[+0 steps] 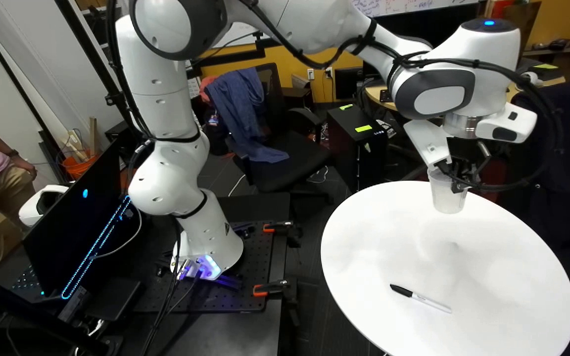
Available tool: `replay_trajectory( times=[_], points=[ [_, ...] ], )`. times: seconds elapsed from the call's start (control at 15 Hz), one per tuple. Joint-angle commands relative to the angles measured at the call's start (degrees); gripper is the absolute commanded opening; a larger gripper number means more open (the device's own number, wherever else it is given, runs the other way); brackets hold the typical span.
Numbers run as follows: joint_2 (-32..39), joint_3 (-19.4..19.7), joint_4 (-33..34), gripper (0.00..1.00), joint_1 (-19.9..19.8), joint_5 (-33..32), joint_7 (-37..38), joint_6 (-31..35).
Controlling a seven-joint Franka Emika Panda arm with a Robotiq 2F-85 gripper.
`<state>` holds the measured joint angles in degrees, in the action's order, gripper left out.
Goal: Move the cup to the right
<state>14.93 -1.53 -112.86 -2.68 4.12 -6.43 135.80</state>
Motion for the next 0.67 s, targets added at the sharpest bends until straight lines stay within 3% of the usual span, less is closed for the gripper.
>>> replay_trajectory(
  times=[0.0, 0.6],
  points=[
    [-2.56, 0.83, -4.21, 0.01, -1.88, 4.23, -0.66, 4.37],
    [-0.78, 2.07, -6.10, 0.01, -6.31, 12.76, -2.23, 11.27]
  ],
)
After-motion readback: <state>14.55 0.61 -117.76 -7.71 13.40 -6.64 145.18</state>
